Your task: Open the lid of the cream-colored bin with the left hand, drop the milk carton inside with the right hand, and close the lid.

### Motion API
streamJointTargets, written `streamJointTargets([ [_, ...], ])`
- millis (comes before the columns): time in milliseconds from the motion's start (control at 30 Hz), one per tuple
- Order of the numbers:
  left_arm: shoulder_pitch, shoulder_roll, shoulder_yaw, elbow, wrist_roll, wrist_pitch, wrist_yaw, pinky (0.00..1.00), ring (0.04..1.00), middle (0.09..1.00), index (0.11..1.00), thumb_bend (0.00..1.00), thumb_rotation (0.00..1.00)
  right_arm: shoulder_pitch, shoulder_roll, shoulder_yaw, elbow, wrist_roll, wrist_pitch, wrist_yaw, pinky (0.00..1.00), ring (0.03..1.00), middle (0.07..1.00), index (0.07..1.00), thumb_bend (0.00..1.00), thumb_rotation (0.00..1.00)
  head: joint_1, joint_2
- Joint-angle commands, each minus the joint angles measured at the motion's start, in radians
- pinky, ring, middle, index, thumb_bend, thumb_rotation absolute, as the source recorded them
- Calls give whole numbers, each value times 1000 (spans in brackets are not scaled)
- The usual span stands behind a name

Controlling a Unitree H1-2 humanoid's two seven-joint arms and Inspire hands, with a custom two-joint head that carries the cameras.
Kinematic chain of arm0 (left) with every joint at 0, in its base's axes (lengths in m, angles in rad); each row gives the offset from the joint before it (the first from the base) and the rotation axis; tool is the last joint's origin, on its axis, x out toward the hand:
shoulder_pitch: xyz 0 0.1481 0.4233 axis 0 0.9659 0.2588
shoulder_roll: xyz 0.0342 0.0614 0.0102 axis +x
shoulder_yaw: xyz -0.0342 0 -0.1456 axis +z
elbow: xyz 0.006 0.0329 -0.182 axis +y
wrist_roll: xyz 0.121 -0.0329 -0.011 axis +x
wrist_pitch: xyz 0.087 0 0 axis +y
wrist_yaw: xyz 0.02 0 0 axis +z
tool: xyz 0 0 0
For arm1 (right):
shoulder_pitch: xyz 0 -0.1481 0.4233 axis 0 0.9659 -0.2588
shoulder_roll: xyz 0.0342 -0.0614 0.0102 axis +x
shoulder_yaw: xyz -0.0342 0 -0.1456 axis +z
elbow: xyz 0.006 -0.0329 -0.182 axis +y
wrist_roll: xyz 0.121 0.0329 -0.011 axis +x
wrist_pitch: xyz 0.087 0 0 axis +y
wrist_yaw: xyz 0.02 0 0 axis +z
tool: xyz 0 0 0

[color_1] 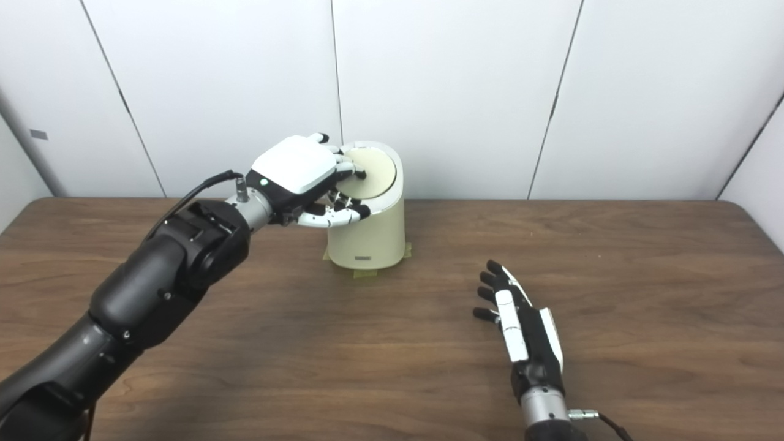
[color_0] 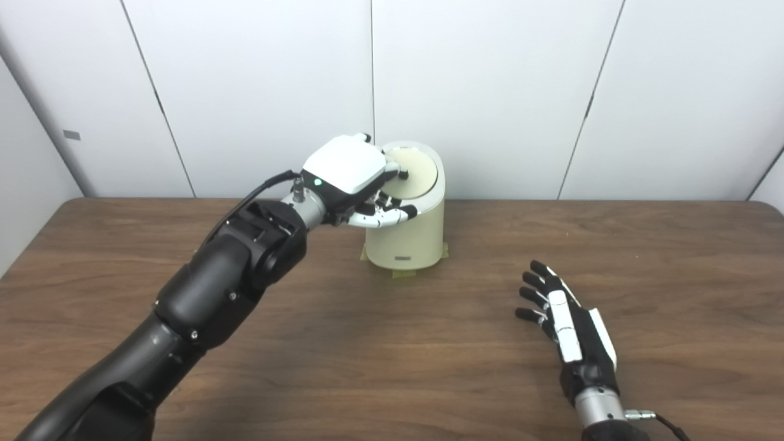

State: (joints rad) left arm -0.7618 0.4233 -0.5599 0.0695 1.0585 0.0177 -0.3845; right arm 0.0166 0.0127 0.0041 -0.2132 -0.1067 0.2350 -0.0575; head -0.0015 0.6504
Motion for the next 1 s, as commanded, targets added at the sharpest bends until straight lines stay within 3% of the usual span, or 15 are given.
streamJointTargets([
  [0, -15, 24, -9, -14, 65, -22, 30, 1000, 911, 862, 825, 492, 1000, -13, 3, -3, -20, 0, -24, -5, 682, 821, 863, 889, 453, 1000, -4, 0],
  [200, 1, 15, -13, 10, 136, -58, 73, 1000, 925, 876, 822, 467, 1000, -14, 10, -2, -23, -7, -12, -16, 670, 804, 847, 879, 445, 1000, -7, 1],
  [500, 10, 11, -28, 30, 149, -94, 16, 1000, 939, 872, 825, 458, 1000, -17, 22, -13, -12, 7, -16, -31, 654, 796, 840, 916, 444, 1000, -9, 3],
  [733, 17, 15, -45, 68, 166, -119, 38, 1000, 919, 854, 805, 494, 1000, -22, 30, -12, -13, 9, -20, -24, 669, 818, 842, 916, 452, 1000, -10, 5],
  [833, 28, 11, -27, 61, 141, -116, 39, 1000, 912, 852, 798, 498, 1000, -22, 28, -16, -13, 14, -20, -21, 658, 815, 844, 912, 449, 1000, -10, 5],
  [933, 56, -5, 57, 9, 4, -94, 27, 1000, 903, 852, 819, 455, 1000, -26, 17, -18, -9, 14, -18, -15, 677, 816, 849, 910, 464, 1000, -9, 3],
  [967, 75, -18, 98, -5, -42, -102, 80, 1000, 900, 850, 821, 448, 1000, -27, 15, -20, -12, 18, -15, -13, 680, 817, 850, 910, 468, 1000, -11, 2],
])
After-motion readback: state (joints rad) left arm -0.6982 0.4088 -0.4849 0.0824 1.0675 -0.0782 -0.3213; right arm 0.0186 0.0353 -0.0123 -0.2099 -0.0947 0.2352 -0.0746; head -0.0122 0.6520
